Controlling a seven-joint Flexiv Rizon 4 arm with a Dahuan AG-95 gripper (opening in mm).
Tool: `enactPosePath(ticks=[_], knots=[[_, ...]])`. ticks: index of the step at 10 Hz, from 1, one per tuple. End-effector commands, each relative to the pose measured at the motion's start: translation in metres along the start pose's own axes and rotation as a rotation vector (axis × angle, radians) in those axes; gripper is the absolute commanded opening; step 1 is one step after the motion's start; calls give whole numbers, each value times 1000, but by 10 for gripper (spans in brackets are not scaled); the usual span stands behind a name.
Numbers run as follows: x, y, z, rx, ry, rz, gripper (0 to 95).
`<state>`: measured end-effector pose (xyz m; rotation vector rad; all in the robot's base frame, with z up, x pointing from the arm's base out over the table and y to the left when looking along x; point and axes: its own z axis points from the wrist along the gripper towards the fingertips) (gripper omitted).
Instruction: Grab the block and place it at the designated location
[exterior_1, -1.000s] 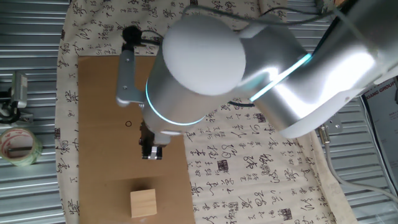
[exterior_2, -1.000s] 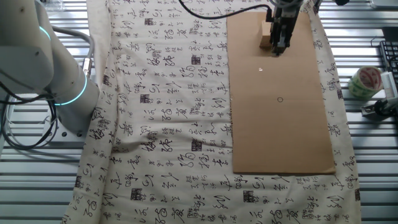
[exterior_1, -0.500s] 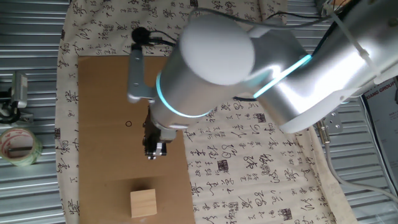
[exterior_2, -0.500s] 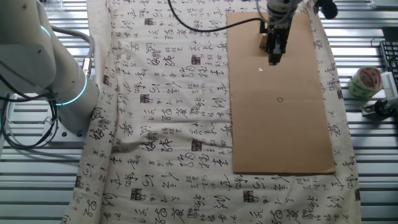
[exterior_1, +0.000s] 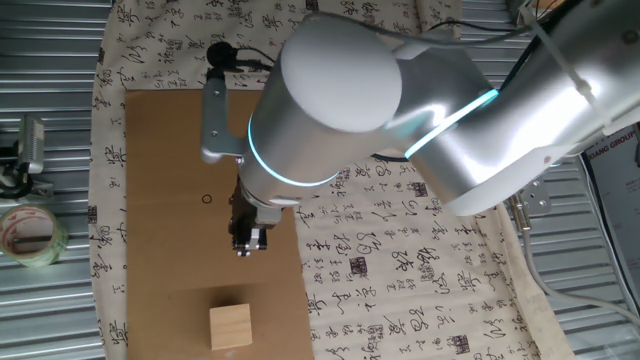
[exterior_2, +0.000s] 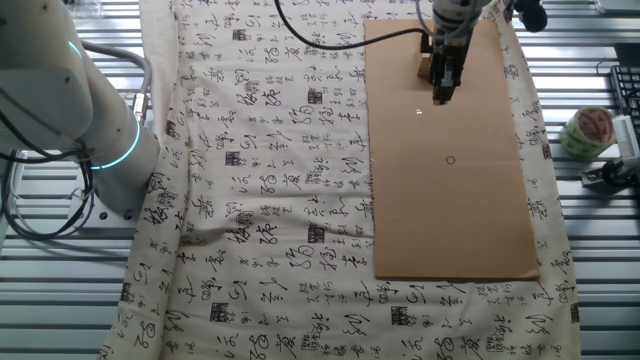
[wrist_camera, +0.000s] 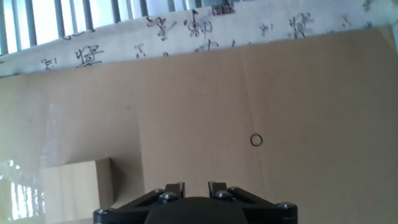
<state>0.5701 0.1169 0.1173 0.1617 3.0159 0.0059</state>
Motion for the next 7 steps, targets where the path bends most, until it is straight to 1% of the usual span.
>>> enactPosePath(ticks=[1,7], knots=[[-2,2,2,-4,1,-6,380],[-3,3,-3,-19,-1,-20,380]])
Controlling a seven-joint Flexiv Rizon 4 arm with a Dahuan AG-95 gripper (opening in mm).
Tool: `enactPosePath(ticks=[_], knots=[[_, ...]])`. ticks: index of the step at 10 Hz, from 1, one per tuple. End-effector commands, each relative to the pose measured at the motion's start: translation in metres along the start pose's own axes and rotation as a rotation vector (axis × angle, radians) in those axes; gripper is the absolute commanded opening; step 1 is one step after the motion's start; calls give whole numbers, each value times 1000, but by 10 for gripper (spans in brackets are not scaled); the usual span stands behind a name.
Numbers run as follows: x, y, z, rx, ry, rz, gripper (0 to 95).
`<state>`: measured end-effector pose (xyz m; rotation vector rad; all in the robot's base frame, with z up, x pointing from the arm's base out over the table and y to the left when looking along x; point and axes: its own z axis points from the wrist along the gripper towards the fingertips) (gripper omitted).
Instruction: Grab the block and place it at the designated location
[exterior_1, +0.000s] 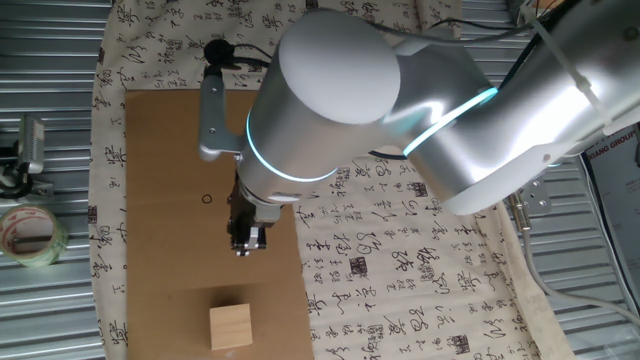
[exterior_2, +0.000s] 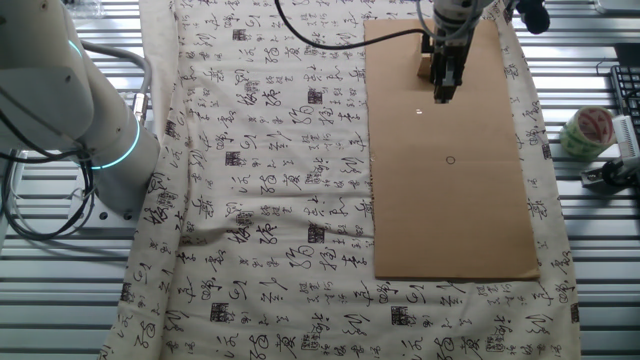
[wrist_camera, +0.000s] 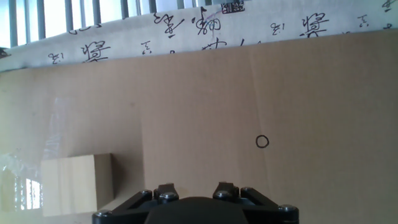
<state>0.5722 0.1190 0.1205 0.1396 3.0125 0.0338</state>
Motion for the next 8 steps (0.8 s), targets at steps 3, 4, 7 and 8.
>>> enactPosePath(ticks=[3,4,7,8], knots=[[-1,1,-3,-5,3,-12,380],[-1,1,-3,-7,3,-12,380],[-1,1,-3,-4,2,-15,380],[-1,1,-3,2,3,-16,380]])
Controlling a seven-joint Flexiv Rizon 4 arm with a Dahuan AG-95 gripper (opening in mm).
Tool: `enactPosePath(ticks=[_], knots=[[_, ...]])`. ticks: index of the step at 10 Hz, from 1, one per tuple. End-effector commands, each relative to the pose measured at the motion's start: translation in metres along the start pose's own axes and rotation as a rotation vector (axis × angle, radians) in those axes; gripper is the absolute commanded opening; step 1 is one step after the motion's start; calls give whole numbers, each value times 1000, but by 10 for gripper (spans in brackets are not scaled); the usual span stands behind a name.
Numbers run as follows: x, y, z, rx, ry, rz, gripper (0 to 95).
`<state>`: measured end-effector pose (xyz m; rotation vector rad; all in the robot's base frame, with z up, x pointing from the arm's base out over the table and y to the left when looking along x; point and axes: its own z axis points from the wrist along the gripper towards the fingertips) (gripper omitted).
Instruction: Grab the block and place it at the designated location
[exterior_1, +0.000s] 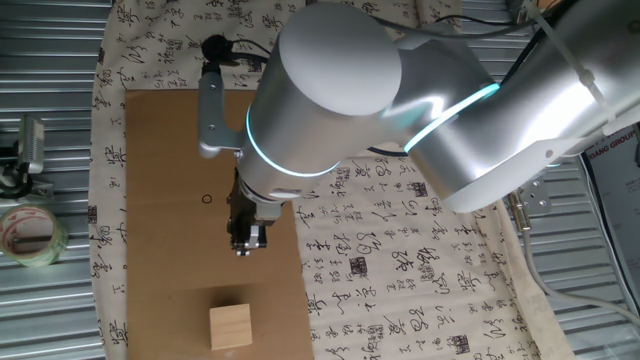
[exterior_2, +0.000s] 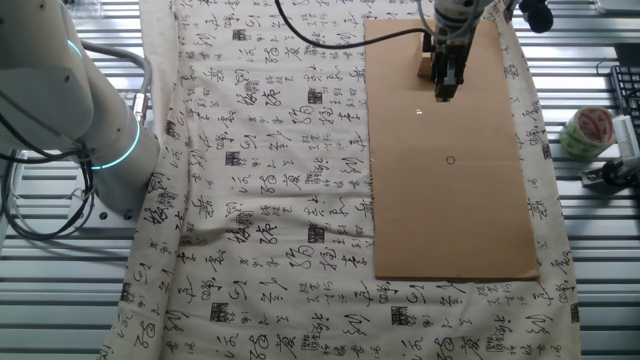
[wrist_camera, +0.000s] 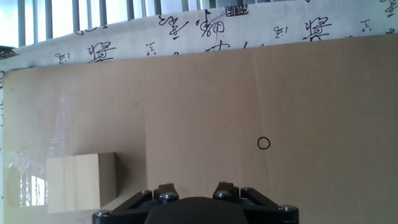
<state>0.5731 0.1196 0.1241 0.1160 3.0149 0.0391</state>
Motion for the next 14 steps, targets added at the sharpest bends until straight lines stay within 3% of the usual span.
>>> enactPosePath(ticks=[1,11,13,14], knots=[[0,0,1,9,5,1,380],[0,0,2,5,-1,-16,380],[0,0,2,3,-7,-63,380],[0,0,2,-12,-18,-111,380]])
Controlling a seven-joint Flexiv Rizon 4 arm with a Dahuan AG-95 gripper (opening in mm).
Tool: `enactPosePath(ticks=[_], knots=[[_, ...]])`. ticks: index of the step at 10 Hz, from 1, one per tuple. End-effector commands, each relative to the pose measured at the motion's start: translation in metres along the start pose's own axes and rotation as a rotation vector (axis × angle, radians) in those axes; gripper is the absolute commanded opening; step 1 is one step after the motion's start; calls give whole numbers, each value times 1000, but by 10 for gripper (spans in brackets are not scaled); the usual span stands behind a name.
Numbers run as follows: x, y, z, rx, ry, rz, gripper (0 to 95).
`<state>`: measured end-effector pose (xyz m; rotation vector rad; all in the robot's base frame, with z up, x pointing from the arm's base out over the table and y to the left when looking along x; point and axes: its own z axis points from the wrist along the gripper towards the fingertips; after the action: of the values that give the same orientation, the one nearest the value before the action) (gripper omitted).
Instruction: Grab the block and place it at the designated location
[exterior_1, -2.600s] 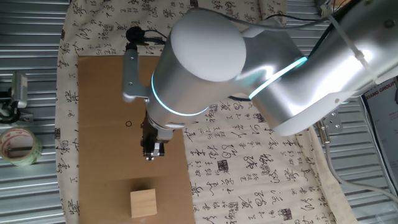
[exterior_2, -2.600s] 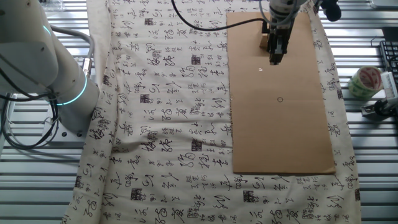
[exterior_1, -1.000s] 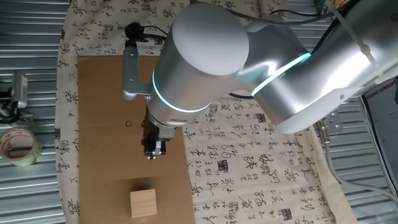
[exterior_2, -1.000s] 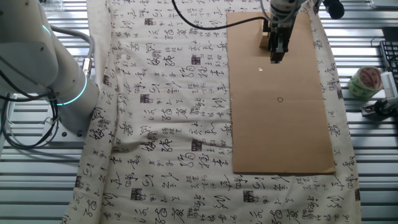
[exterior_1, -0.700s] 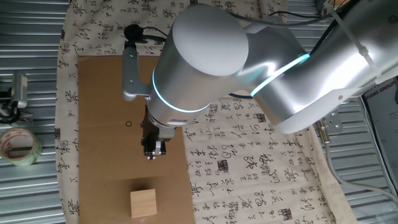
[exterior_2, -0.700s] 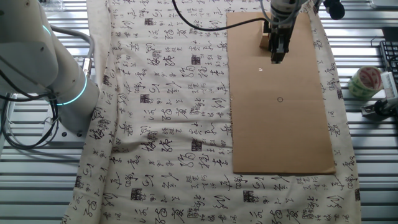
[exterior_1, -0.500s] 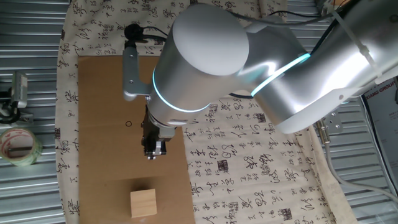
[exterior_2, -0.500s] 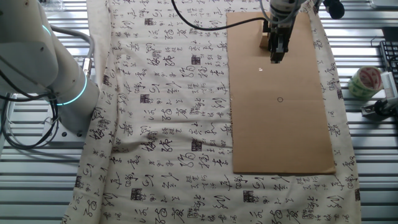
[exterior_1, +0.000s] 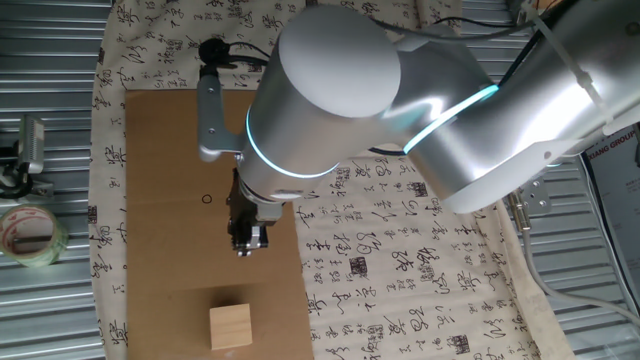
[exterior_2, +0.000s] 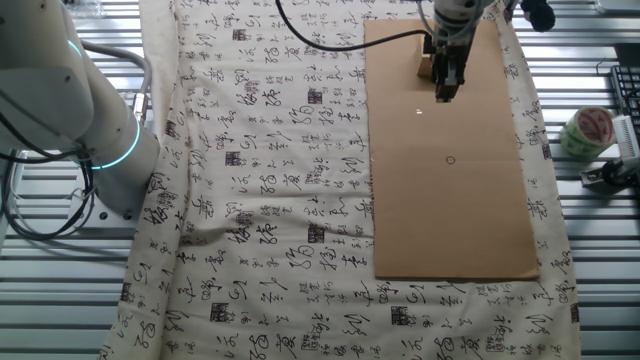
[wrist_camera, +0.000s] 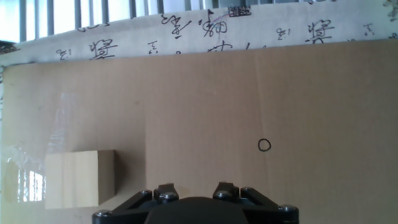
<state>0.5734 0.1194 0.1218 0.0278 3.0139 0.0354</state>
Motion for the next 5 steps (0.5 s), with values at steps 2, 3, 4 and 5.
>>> enactPosePath(ticks=[2,3,4,5], knots=[[0,0,0,-40,10,-105,380],[0,0,0,-56,14,-114,380],[0,0,0,-63,18,-119,380],[0,0,0,-72,30,-129,380]])
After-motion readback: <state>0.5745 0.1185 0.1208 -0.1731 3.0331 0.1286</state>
